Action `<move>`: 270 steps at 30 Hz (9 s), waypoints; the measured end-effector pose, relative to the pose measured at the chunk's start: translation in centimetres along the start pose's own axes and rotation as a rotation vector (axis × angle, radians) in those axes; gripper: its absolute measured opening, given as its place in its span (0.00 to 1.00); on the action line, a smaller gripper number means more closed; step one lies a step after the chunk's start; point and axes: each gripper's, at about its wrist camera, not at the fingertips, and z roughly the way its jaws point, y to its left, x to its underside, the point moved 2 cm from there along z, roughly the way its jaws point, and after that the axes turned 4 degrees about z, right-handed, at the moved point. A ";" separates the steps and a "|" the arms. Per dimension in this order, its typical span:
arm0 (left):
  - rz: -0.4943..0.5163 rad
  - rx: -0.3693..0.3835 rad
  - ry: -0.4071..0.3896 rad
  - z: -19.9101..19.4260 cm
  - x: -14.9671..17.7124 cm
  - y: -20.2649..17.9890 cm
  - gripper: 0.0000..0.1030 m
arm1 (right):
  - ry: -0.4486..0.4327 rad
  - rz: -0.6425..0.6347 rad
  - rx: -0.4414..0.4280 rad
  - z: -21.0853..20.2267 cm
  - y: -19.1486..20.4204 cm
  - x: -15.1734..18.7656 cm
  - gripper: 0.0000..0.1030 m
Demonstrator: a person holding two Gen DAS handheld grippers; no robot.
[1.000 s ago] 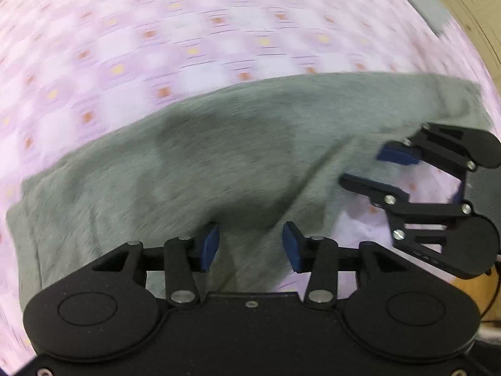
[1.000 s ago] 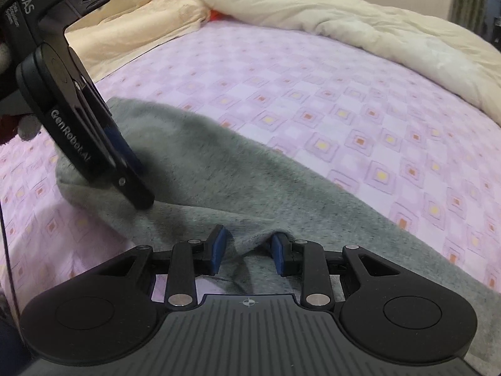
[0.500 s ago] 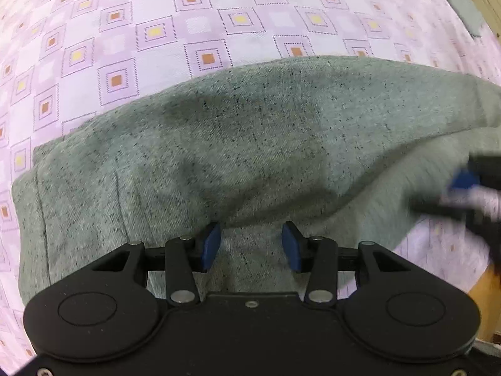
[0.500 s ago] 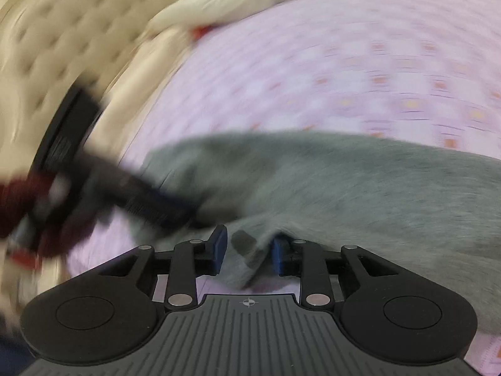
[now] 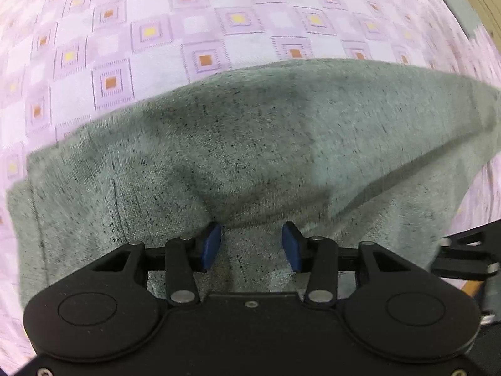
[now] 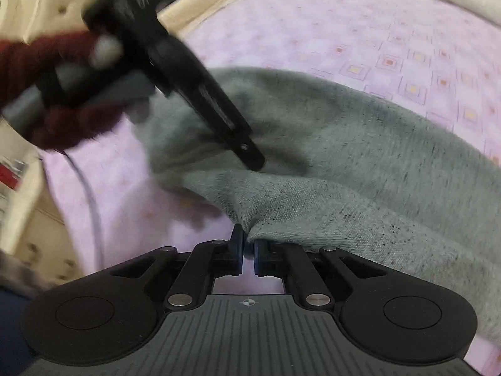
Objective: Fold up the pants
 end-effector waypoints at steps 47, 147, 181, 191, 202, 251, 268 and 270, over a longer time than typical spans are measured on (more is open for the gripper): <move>-0.294 -0.373 0.003 6.6 3.2 -13.3 0.51 | -0.686 1.304 0.516 -28.1 -33.9 24.0 0.41; -0.311 -0.287 -0.095 8.3 8.5 -18.0 0.66 | 0.159 -0.481 0.037 -11.1 -15.1 11.0 0.04; -0.438 -0.330 -0.138 7.0 8.1 -17.3 0.74 | -0.480 0.909 0.542 -27.9 -37.9 23.8 0.43; -0.437 -0.314 -0.145 3.2 4.8 -20.2 0.60 | -0.592 1.008 0.330 -27.1 -44.4 24.4 0.57; -0.160 -0.249 -0.218 4.8 -9.9 -30.5 0.60 | -0.548 0.810 0.343 -29.9 -44.0 20.8 0.13; -0.319 -0.260 -0.245 -2.1 7.4 -9.7 0.61 | -0.444 0.178 0.276 -10.4 -9.8 3.8 0.16; -0.245 -0.123 -0.315 -2.8 4.5 -9.3 0.61 | -0.303 0.102 0.284 -11.1 -9.1 5.2 0.45; -0.205 -0.107 -0.311 -2.2 3.7 -11.1 0.61 | -0.290 0.190 0.365 -12.0 -11.8 5.3 0.27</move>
